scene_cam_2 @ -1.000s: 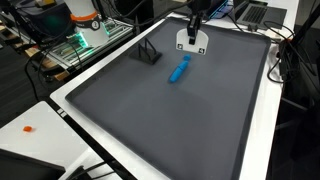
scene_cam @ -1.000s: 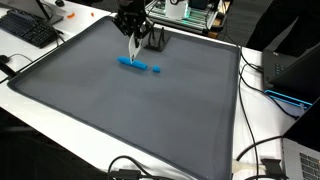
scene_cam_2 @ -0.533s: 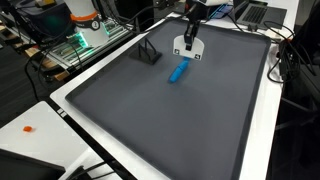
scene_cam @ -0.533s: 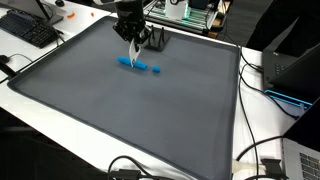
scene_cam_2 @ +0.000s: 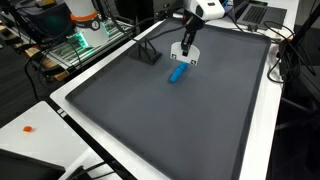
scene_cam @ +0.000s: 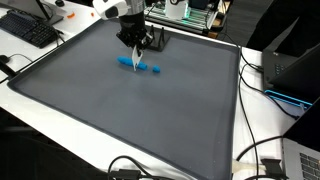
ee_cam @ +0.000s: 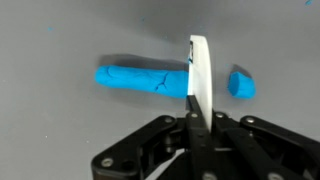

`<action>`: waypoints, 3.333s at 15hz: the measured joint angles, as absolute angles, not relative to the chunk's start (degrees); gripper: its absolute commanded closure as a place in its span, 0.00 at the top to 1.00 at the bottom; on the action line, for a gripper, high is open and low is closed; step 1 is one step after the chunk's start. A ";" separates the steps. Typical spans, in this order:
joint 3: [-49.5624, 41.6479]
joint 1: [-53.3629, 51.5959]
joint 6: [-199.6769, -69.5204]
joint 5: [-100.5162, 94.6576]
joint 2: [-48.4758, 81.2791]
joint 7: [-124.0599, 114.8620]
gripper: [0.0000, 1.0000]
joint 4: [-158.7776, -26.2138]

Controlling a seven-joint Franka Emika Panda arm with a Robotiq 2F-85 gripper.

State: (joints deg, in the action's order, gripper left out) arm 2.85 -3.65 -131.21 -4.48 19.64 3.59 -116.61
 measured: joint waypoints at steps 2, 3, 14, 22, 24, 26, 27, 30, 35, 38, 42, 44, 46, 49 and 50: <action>2.88 -3.65 -131.43 -4.27 20.04 3.59 0.01 -116.94; 2.89 -3.65 -131.57 -4.23 20.17 3.59 0.01 -117.11; 2.87 -3.59 -139.24 -4.19 20.42 3.59 0.01 -120.41; 2.85 -3.54 -142.13 -4.19 20.78 3.58 0.01 -122.21; 2.89 -3.54 -142.03 -4.12 20.78 3.58 0.01 -122.19; 2.98 -3.52 -141.78 -3.30 20.78 3.59 0.01 -122.14; 3.06 -3.51 -141.62 -2.60 20.78 3.59 0.01 -122.11; 3.28 -3.49 -140.94 -0.61 20.79 3.58 0.01 -121.96; 3.31 -3.50 -138.95 -0.18 20.77 3.41 0.01 -121.37; 3.37 -3.50 -137.09 -0.01 20.72 3.31 0.01 -120.91; 3.69 -3.51 -133.81 1.52 20.71 3.31 0.01 -120.06; 3.75 -3.52 -132.77 1.71 20.63 3.31 0.01 -119.84; 3.68 -3.52 -132.61 1.64 20.37 3.31 0.01 -119.71; 3.40 -3.52 -132.48 1.26 19.62 3.31 0.01 -118.97; 3.28 -3.52 -132.36 0.98 19.22 3.31 0.01 -118.68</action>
